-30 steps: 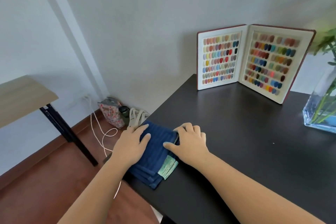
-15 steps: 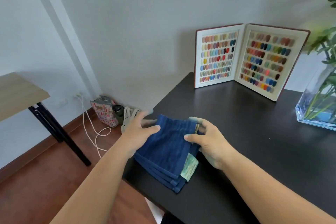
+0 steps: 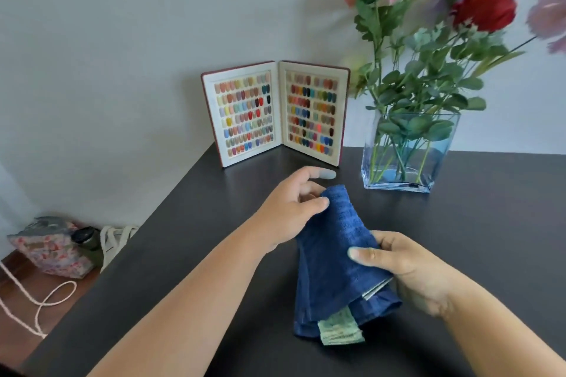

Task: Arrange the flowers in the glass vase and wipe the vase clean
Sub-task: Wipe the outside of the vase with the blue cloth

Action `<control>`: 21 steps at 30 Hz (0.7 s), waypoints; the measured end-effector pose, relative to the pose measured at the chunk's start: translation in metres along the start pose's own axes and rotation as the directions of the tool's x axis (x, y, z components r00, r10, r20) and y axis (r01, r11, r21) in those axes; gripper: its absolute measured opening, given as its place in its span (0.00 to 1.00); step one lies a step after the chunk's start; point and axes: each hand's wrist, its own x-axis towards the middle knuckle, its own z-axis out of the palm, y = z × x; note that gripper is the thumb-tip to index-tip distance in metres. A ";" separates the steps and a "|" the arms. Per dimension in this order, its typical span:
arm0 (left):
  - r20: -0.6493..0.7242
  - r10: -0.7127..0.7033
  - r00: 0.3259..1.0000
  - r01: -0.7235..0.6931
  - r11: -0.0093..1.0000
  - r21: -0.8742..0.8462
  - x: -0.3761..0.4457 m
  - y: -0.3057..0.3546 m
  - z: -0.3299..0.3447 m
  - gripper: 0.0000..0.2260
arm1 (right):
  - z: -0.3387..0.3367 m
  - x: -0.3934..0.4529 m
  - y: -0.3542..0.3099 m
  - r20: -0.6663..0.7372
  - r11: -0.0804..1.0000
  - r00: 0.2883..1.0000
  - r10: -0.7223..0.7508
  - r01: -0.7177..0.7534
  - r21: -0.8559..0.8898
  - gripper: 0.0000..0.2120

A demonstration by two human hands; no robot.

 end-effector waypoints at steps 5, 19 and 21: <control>0.030 0.075 0.997 -0.070 0.989 -0.131 0.055 0.020 0.050 0.14 | -0.034 -0.035 -0.023 -0.409 0.940 0.848 -0.338 0.325 -0.102 0.14; -0.350 -0.156 0.924 0.060 0.961 -0.271 0.159 -0.017 0.096 0.12 | -0.143 -0.032 -0.039 -0.872 0.795 0.237 -0.429 0.557 -0.240 0.03; -0.286 -0.112 0.952 0.050 0.975 -0.216 0.171 -0.021 0.095 0.17 | -0.149 -0.015 -0.042 -0.796 0.759 0.160 -0.584 0.456 -0.465 0.05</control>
